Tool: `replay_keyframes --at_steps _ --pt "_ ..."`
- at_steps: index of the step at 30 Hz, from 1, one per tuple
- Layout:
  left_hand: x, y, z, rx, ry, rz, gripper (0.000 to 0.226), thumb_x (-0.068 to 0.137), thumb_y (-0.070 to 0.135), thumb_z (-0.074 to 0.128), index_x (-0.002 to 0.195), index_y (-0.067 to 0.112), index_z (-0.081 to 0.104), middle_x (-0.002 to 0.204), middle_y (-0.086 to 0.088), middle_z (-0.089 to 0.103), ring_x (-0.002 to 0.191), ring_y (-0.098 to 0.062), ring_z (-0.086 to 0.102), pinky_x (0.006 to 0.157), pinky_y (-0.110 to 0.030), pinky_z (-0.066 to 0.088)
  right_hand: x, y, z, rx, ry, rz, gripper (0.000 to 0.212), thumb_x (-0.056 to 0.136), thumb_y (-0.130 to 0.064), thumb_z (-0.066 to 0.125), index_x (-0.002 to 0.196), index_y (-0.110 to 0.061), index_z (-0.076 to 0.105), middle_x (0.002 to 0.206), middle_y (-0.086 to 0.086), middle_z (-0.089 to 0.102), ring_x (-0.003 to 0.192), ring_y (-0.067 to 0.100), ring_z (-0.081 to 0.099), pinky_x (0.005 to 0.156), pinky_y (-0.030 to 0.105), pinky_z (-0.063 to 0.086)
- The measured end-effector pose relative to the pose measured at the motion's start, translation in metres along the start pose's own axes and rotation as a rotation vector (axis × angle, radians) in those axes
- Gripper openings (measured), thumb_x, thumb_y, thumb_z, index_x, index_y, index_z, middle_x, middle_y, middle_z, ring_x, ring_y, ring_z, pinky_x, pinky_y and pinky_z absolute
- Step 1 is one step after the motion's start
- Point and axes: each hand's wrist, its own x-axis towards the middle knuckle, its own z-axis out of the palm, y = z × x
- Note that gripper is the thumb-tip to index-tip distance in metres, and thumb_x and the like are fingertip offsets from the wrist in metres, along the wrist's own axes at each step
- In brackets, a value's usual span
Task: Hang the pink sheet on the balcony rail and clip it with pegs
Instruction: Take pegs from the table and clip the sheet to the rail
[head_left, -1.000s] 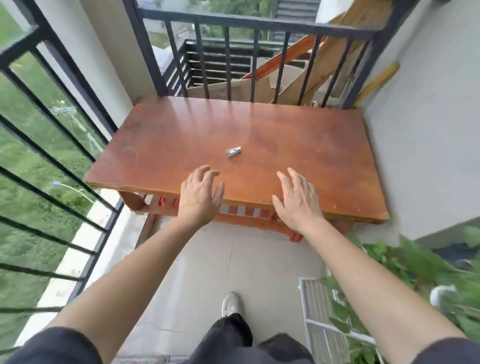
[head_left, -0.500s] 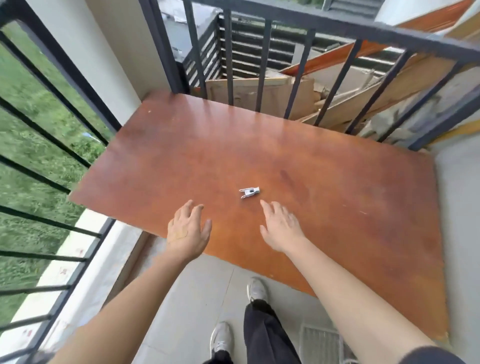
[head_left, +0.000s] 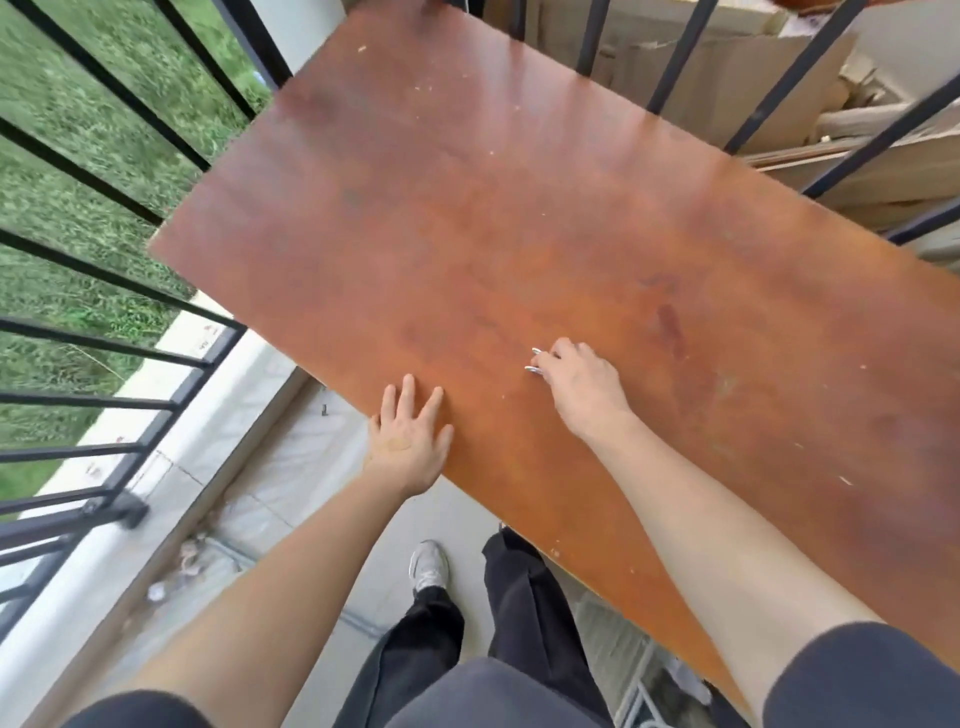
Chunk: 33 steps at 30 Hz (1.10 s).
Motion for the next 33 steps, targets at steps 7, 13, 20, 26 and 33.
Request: replay_keyframes --at_steps 7,13,20,26,33 --pt "-0.042 -0.026 -0.071 -0.125 0.234 -0.122 0.057 0.102 0.048 0.028 0.155 0.029 0.019 0.165 -0.005 0.0 0.151 -0.029 -0.004 0.119 -0.055 0.008 -0.015 -0.057 -0.074 0.256 0.103 -0.071 0.043 0.093 -0.026 0.056 0.136 -0.021 0.053 0.114 0.009 0.061 0.103 0.036 0.062 0.082 0.041 0.05" --pt "-0.125 -0.091 -0.119 -0.237 0.583 -0.309 0.055 0.101 0.045 0.031 0.151 0.022 0.033 0.162 -0.011 0.017 0.149 -0.032 0.014 0.118 -0.05 0.017 -0.007 -0.179 -0.125 0.23 0.093 -0.418 0.033 0.089 -0.028 0.058 0.121 -0.02 0.064 0.107 0.008 0.063 0.102 0.035 0.063 0.079 0.041 0.052" --pt "-0.319 -0.246 -0.071 -0.324 0.782 -0.675 0.059 0.093 0.046 0.029 0.129 0.012 0.062 0.147 -0.016 0.046 0.133 -0.039 0.046 0.105 -0.054 0.039 -0.094 -0.39 -0.136 0.086 -0.047 -0.95 0.033 0.082 -0.031 0.064 0.111 -0.015 0.062 0.108 0.007 0.062 0.103 0.031 0.06 0.086 0.036 0.046" --pt "-0.49 -0.328 0.011 -0.54 0.923 -1.071 0.059 0.093 0.046 0.028 0.131 0.013 0.06 0.152 -0.013 0.041 0.134 -0.036 0.043 0.11 -0.045 0.034 -0.244 -0.542 -0.093 -0.09 -0.199 -1.348 0.058 0.075 -0.041 0.065 0.129 -0.022 0.057 0.114 0.002 0.068 0.109 0.025 0.062 0.088 0.031 0.049" --pt "-0.697 -0.395 0.159 -0.519 0.849 -1.451 0.061 0.095 0.047 0.019 0.14 0.018 0.048 0.154 -0.01 0.034 0.139 -0.031 0.035 0.11 -0.049 0.035 -0.458 -0.691 0.001 -0.264 -0.194 -1.725 0.038 0.077 -0.041 0.065 0.112 -0.027 0.063 0.109 0.002 0.069 0.103 0.03 0.064 0.078 0.032 0.049"
